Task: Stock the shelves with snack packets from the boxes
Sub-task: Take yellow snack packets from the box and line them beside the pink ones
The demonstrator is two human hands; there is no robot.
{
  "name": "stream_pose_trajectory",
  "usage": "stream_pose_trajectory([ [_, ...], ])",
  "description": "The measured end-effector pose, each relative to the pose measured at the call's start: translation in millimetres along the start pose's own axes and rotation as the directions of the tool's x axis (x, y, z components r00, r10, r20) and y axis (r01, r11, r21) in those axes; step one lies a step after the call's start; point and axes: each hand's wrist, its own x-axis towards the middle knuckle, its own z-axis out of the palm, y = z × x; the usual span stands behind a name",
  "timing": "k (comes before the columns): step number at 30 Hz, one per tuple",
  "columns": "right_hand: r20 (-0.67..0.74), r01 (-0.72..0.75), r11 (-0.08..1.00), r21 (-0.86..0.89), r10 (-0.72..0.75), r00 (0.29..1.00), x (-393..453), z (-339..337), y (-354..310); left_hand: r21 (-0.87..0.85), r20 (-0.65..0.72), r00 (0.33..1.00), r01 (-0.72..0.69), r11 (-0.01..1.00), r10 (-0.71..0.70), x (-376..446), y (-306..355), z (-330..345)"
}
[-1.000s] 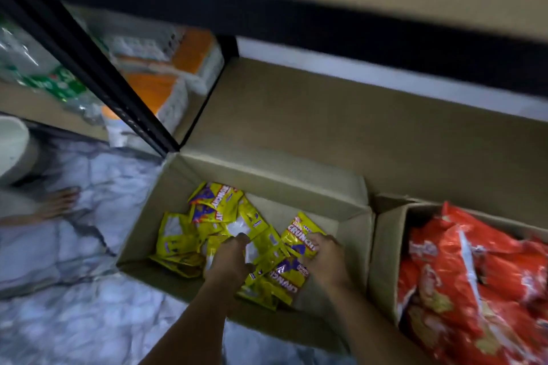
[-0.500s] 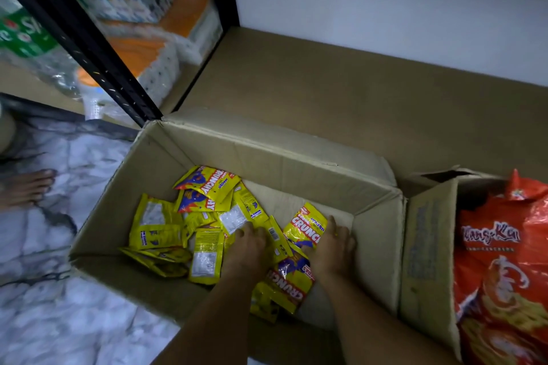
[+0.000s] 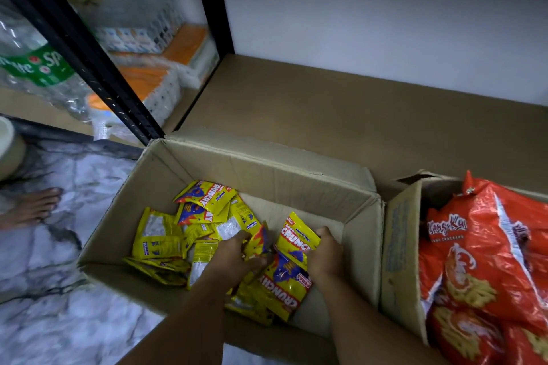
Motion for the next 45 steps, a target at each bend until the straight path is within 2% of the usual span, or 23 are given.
stream_pose_trajectory([
  [3,0.024,0.008,0.996,0.088,-0.010,1.000,-3,1,3,0.000,0.016,0.999,0.044,0.999,-0.044,-2,-6,2],
  [6,0.030,0.017,0.991,0.133,-0.021,0.999,-3,2,7,-0.094,-0.101,0.987,0.116,0.989,-0.126,-5,-2,4],
  [9,-0.008,0.036,0.978,0.207,-0.035,0.999,-3,1,6,-0.240,-0.231,0.946,0.172,0.955,-0.228,-5,0,2],
  [12,-0.048,0.082,0.961,0.266,-0.072,0.996,-7,-1,3,-0.395,-0.301,0.923,0.110,0.912,-0.242,-2,-3,0],
  [15,-0.083,0.126,0.942,0.311,-0.105,0.991,-12,-6,2,-0.588,-0.326,0.909,0.021,0.808,-0.261,-6,4,-3],
  [18,-0.141,0.147,0.905,0.400,-0.098,0.985,-13,-9,4,-0.673,-0.376,0.888,-0.067,0.736,-0.263,-10,9,-6],
  [20,-0.190,0.190,0.881,0.433,-0.117,0.975,-15,-10,4,-0.720,-0.360,0.889,-0.071,0.690,-0.283,-11,16,-9],
  [25,-0.213,0.242,0.874,0.422,-0.164,0.963,-22,-16,-1,-0.753,-0.340,0.885,-0.053,0.656,-0.318,-11,27,-9],
  [29,-0.241,0.275,0.916,0.293,-0.208,0.948,-22,-15,-1,-0.750,-0.307,0.885,0.002,0.662,-0.351,-5,31,-2],
  [33,-0.224,0.257,0.951,0.172,-0.216,0.950,-15,-13,3,-0.797,-0.247,0.900,0.021,0.603,-0.358,6,43,11],
  [38,-0.210,0.211,0.955,0.209,-0.167,0.963,-7,-5,7,-0.742,-0.255,0.916,0.021,0.670,-0.311,21,47,31],
  [45,-0.096,0.118,0.938,0.326,-0.092,0.991,-6,9,10,-0.784,-0.280,0.873,0.032,0.619,-0.400,27,47,49],
])
